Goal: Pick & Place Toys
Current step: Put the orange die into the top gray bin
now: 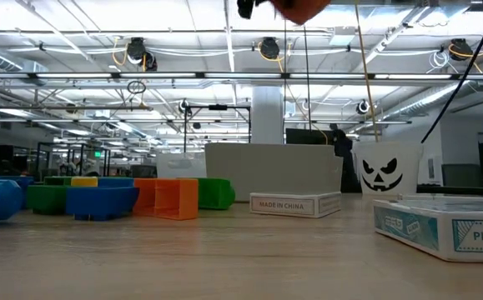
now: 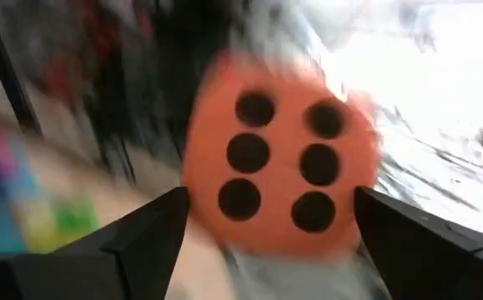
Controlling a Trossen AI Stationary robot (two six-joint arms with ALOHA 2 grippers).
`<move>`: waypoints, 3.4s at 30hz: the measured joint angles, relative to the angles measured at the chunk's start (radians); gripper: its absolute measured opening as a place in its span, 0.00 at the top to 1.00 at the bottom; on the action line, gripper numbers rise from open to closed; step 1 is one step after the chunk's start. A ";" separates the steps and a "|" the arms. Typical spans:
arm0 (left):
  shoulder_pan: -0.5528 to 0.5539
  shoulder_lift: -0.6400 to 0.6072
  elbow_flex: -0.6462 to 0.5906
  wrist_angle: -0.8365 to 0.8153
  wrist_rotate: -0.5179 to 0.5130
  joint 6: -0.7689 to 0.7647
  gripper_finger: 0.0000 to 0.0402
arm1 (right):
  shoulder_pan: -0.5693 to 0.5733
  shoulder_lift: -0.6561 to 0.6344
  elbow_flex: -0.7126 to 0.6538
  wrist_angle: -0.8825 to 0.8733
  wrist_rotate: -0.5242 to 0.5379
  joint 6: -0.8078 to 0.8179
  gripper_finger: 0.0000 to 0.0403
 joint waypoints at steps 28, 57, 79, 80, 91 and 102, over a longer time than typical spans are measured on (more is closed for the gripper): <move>-0.071 -0.138 0.004 -0.238 0.010 -0.044 0.78 | -0.055 0.025 0.006 -0.169 -0.090 0.302 0.19; -0.569 -0.330 0.003 -1.510 0.021 -1.381 0.28 | -0.055 0.023 0.006 -0.174 -0.091 0.335 0.19; -0.719 -0.089 0.007 -1.494 -0.163 -1.399 0.49 | -0.055 0.023 0.007 -0.165 -0.167 0.281 0.19; -0.705 -0.088 0.007 -1.468 -0.172 -1.372 0.49 | -0.055 0.023 0.007 -0.164 -0.167 0.280 0.19; -0.510 -0.075 0.001 -1.369 -0.170 -1.365 0.36 | -0.055 0.023 0.007 -0.169 -0.166 0.282 0.19; -0.335 -0.079 0.001 -1.359 0.116 -1.202 0.12 | -0.055 0.023 0.007 -0.174 -0.166 0.283 0.19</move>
